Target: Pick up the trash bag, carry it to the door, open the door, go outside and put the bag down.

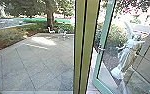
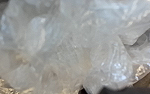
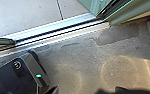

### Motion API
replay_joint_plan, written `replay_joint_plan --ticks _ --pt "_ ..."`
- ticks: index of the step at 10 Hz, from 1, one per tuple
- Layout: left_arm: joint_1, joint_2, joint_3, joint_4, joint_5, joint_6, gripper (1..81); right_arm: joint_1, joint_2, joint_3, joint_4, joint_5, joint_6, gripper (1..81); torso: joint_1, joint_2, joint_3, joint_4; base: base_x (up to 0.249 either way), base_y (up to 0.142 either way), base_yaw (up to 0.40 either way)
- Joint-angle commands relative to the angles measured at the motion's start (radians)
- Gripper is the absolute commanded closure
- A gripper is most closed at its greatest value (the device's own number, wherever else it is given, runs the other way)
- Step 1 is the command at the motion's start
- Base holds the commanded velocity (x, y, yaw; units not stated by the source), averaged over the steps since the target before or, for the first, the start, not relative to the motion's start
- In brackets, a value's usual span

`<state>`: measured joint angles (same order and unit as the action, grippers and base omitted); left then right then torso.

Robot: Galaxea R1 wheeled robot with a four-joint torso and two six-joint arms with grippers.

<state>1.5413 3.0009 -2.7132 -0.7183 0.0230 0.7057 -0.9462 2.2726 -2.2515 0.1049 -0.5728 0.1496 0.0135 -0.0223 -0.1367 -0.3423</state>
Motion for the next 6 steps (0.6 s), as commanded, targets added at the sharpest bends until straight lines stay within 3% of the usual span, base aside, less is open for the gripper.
replay_joint_plan --ticks 1,4,6 --pt "-0.033 0.007 0.006 0.003 0.08 0.006 81.1 -0.122 -0.068 0.179 0.137 0.231 -0.027 1.0 0.0 0.0 0.0 0.0 0.0 0.0 0.0" --pt "-0.036 0.012 0.001 0.005 0.075 0.008 81.1 -0.257 0.003 0.244 0.138 0.353 -0.025 1.0 0.0 0.0 0.001 0.0 0.0 0.0 0.0" --pt "-0.039 0.006 0.001 0.003 0.071 0.006 81.1 -0.32 0.075 0.241 0.134 0.372 -0.024 1.0 0.0 0.0 0.001 0.0 0.0 0.0 0.0"
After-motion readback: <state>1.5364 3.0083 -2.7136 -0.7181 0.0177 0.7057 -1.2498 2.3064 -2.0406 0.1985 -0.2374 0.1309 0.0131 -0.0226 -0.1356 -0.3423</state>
